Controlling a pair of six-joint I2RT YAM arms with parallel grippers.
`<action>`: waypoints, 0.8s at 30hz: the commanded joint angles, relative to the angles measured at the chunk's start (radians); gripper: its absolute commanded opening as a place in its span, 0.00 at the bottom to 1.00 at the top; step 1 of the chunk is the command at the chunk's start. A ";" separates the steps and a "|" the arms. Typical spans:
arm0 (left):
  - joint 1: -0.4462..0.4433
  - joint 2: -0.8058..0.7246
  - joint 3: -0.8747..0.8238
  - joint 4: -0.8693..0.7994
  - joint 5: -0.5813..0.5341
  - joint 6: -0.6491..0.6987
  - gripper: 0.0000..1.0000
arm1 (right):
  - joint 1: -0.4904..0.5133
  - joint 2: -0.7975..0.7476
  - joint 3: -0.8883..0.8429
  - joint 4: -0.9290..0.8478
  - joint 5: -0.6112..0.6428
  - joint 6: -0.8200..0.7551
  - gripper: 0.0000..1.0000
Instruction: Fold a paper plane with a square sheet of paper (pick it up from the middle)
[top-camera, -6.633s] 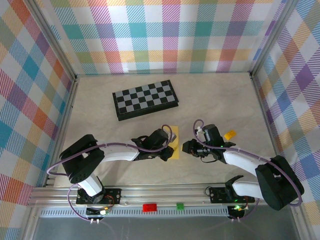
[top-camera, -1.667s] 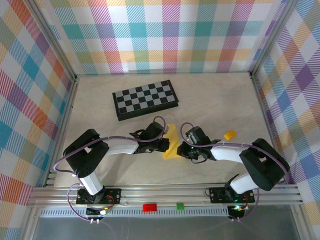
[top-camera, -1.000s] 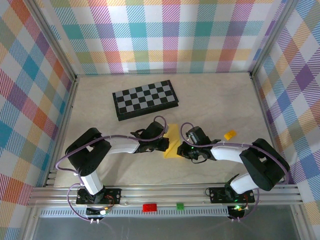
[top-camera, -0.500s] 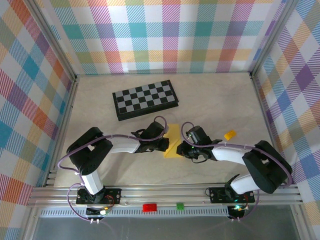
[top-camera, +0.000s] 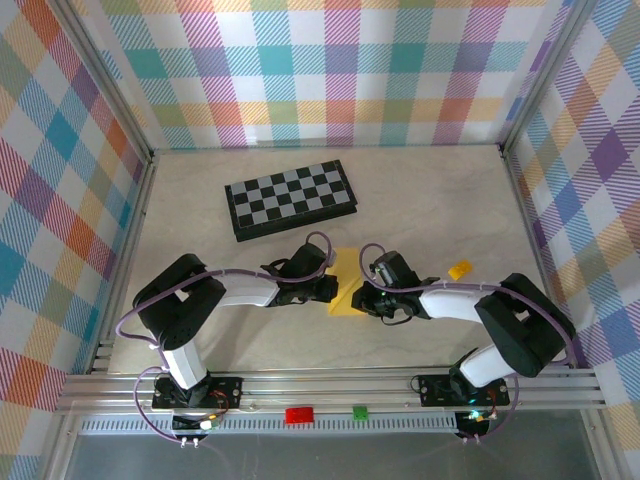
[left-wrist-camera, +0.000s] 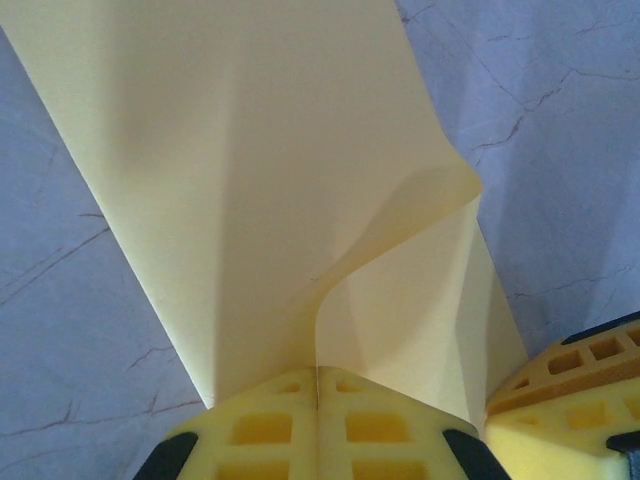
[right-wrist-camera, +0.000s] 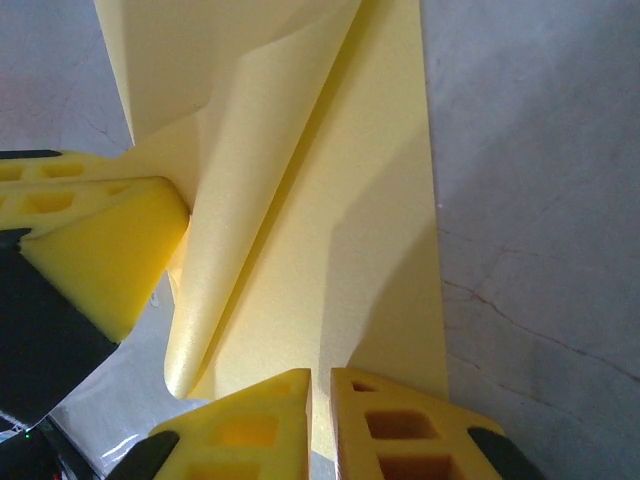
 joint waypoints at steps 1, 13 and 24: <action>0.005 -0.019 0.022 -0.077 -0.028 0.036 0.00 | 0.000 0.010 -0.029 -0.025 0.035 0.005 0.16; 0.005 -0.016 0.030 -0.052 -0.035 0.047 0.00 | 0.000 0.022 -0.032 -0.015 0.030 0.002 0.16; 0.005 -0.021 0.036 -0.036 -0.042 0.057 0.00 | 0.000 0.041 -0.029 -0.007 0.026 0.000 0.15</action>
